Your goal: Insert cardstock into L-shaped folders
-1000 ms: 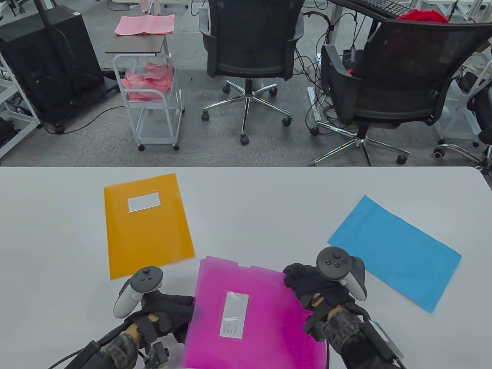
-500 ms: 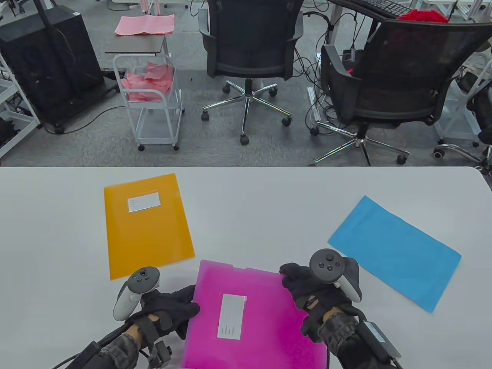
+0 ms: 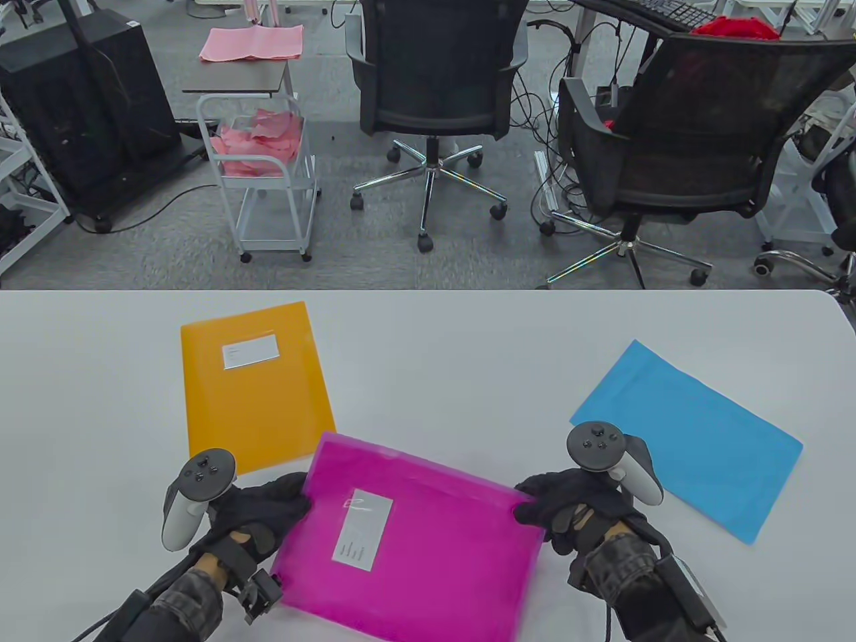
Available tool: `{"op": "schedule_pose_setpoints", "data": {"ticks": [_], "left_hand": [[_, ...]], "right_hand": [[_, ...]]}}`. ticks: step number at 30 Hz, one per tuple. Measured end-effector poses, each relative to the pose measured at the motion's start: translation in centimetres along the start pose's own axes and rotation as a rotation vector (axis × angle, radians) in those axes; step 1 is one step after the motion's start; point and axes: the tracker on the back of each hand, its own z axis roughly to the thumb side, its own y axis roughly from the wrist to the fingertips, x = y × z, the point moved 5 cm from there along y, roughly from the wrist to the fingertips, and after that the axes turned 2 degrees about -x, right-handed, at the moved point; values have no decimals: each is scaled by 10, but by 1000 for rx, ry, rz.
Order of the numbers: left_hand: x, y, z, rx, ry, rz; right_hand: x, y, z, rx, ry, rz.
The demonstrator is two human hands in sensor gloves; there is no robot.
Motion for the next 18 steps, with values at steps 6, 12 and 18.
{"op": "schedule_pose_setpoints", "data": {"ticks": [6,12,18], "left_hand": [[-39,-17,1,-8,353,359],[-42,-16,-11,-80,409,335],[-43,-15,-14,-109,387,334]], "right_hand": [[36,-17,6,96,268,-349],[36,-23,-29,-12,623,-629],[22,-5,-60,-153,689,-583]]}}
